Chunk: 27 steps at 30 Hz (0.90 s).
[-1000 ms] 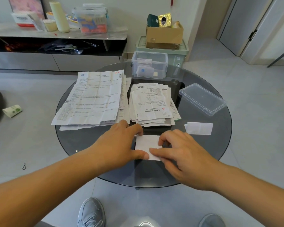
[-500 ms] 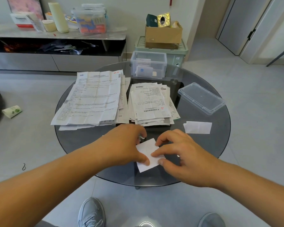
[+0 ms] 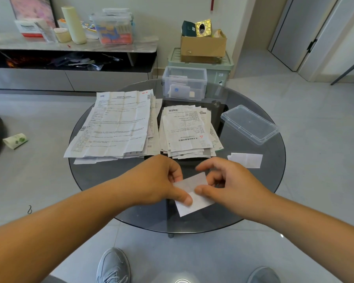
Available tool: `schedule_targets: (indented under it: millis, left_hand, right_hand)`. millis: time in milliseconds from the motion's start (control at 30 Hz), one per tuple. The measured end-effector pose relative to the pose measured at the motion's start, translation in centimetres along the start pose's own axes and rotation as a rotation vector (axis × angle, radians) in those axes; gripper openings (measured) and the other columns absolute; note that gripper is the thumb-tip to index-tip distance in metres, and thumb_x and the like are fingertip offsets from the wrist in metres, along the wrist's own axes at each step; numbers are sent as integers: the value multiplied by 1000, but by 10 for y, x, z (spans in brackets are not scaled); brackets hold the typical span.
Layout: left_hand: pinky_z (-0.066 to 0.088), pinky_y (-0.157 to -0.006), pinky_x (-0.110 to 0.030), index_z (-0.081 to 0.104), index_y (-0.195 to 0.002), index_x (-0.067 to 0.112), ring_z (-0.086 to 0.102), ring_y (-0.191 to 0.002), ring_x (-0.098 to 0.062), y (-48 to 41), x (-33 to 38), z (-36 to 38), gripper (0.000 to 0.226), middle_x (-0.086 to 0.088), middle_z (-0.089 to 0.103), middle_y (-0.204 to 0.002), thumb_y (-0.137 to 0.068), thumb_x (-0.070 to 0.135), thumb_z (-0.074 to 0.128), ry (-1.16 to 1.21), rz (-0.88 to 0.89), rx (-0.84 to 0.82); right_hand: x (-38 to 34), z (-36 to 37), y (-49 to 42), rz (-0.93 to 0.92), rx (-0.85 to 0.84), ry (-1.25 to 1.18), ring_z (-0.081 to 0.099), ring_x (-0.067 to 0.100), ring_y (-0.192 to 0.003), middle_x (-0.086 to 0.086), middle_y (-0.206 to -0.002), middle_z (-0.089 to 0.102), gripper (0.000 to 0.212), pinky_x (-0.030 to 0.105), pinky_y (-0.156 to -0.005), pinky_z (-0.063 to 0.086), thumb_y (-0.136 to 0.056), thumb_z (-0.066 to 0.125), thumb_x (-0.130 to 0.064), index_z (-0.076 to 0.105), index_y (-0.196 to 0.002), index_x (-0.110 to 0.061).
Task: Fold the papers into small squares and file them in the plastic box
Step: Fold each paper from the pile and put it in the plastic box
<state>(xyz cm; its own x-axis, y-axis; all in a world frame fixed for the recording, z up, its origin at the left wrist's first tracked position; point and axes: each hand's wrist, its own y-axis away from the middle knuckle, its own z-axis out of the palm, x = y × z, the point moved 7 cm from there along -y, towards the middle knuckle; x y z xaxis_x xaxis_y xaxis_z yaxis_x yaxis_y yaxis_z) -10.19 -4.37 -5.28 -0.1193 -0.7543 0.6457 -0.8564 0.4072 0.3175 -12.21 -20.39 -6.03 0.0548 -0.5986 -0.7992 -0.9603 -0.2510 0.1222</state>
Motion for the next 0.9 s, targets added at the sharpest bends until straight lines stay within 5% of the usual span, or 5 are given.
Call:
schedule_targets:
  millis: [100, 233, 500, 733, 900]
  left_hand:
    - [42, -58, -19, 68, -75, 23, 55, -61, -3, 1, 2, 0, 32, 12, 63, -63, -64, 41, 92, 190, 13, -17]
    - [46, -63, -18, 71, -97, 22, 63, -72, -7, 2, 8, 0, 17, -5, 74, -86, -86, 33, 78, 379, 33, -23]
    - [55, -61, -26, 61, -93, 18, 64, -63, -12, 2, 7, -1, 11, -3, 62, -71, -91, 10, 69, 350, 38, 66]
    - [57, -64, -20, 73, -105, 12, 75, -67, -18, 7, -1, 4, 16, -7, 74, -89, -93, 4, 65, 418, -111, 33]
    - [61, -75, -26, 76, -99, 8, 76, -78, -21, 13, -3, 12, 12, -12, 77, -86, -96, 11, 65, 543, -201, -117]
  right_hand:
    - [-2, -7, 0, 36, 22, -166, 62, 2, -64, -10, -69, 69, 6, 16, -62, 50, -86, 77, -21, 72, -85, -23]
    - [-3, -11, 2, 60, 28, -239, 68, 13, -74, -2, -81, 74, 3, 23, -68, 55, -87, 75, -23, 75, -89, -20]
    - [-2, -14, 2, -9, 92, 11, 62, 0, -83, -16, -87, 67, 22, 14, -68, 49, -84, 79, -27, 62, -95, -32]
    - [-31, 7, 22, -364, -17, 538, 40, 2, -100, -23, -105, 47, 47, 16, -79, 39, -75, 62, -74, 52, -106, -40]
    - [-26, 13, 28, -396, -25, 557, 43, 4, -94, -18, -103, 53, 28, 19, -77, 42, -91, 59, -54, 58, -110, -33]
